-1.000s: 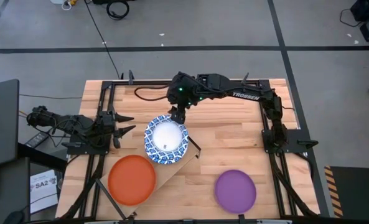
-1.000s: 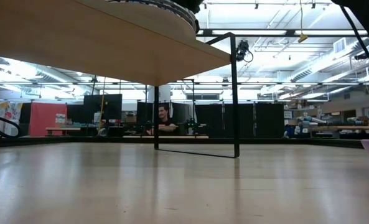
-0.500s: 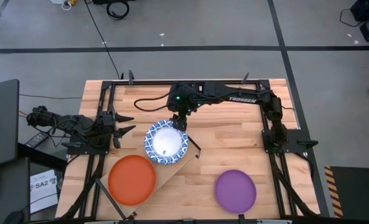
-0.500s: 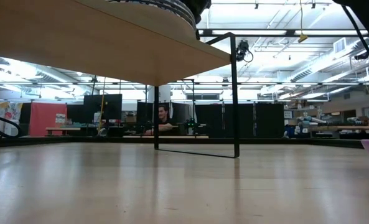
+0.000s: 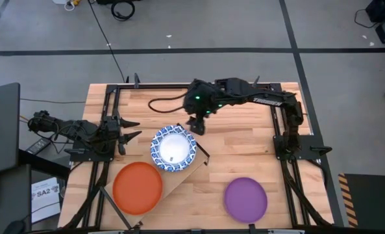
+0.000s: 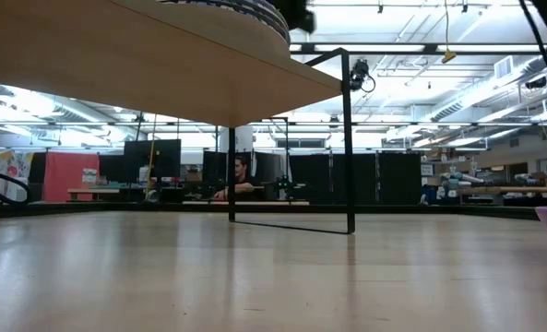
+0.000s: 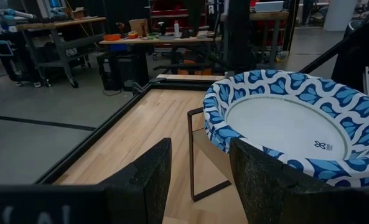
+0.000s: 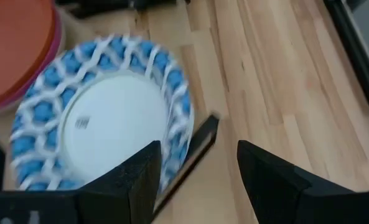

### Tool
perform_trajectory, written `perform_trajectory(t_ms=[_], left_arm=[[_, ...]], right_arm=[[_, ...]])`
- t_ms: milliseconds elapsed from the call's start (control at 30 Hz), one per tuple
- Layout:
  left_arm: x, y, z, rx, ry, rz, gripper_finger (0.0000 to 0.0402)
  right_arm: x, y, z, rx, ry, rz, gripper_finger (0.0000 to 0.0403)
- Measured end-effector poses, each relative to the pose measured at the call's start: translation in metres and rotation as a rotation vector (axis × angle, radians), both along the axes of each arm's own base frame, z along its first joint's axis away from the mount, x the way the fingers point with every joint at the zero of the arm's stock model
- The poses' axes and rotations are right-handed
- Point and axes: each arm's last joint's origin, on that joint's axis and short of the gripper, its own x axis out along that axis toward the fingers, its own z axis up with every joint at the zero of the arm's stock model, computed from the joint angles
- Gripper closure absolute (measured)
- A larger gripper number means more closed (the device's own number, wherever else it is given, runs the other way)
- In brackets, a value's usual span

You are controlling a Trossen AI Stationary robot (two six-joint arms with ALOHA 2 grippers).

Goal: Place and stack plates onto a shelf
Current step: Stack the violet plate on top of the orange plate on the shelf

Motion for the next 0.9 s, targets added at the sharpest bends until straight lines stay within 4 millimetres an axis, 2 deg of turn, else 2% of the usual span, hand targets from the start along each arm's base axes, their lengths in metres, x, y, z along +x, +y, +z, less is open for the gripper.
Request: perform_trajectory(t_ms=[167,333,567,733,900], left_arm=[[0.0,0.0,0.0,0.0,0.0,0.0,0.0233],[0.0,0.0,0.0,0.001,0.001,0.0,0.0233],[0.0,0.0,0.0,0.001,0.002,0.0,0.0233],[0.0,0.0,0.0,0.001,0.002,0.0,0.0233],[0.0,0.0,0.0,0.001,0.002,0.0,0.0233]], right_arm=[[-0.031,0.018,0.015,0.025,0.098,0.017,0.0185],[-0.058,0.048,0.025,-0.01,0.178,0.082,0.0185],[-0.078,0.092,0.033,-0.071,0.19,0.09,0.0185],[-0.09,0.121,0.028,-0.112,0.247,0.051,0.0185],[-0.102,0.145,0.007,-0.15,0.311,-0.009,0.0185]])
